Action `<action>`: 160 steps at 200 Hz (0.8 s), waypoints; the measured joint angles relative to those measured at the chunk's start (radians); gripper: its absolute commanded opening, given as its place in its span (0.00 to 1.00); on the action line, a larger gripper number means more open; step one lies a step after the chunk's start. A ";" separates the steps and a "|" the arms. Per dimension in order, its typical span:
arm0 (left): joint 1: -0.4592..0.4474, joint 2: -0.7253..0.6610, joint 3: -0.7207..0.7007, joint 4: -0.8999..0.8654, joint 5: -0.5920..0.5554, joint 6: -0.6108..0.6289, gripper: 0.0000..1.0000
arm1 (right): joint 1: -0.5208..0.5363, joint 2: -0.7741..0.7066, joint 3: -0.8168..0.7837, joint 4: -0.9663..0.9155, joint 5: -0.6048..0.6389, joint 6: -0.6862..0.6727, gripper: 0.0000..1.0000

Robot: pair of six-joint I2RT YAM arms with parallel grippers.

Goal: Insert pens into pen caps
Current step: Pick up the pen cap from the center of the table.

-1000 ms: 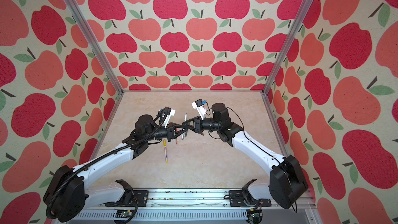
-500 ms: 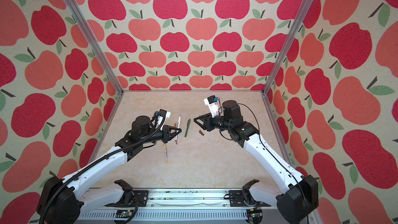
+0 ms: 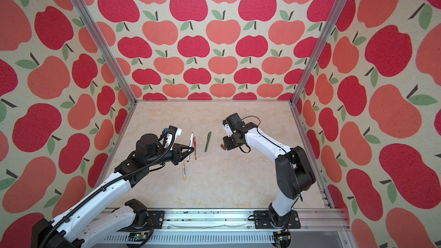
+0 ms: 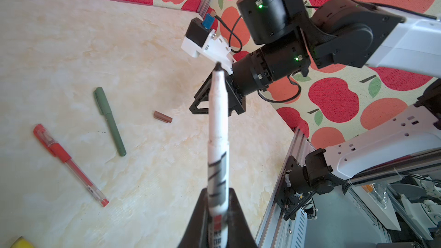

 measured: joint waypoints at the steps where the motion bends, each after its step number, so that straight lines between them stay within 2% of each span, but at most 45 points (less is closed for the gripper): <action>1: 0.000 -0.002 -0.002 -0.001 0.000 0.000 0.00 | 0.000 0.004 0.003 -0.002 0.000 -0.001 0.44; 61: 0.006 -0.063 -0.062 0.006 0.000 -0.021 0.00 | 0.016 0.232 0.173 -0.052 0.052 -0.090 0.46; 119: 0.008 -0.077 -0.080 0.032 0.001 -0.034 0.00 | 0.024 0.312 0.214 -0.082 0.042 -0.130 0.44; 160: 0.009 -0.050 -0.080 0.053 0.009 -0.034 0.00 | 0.038 0.340 0.225 -0.090 0.040 -0.144 0.38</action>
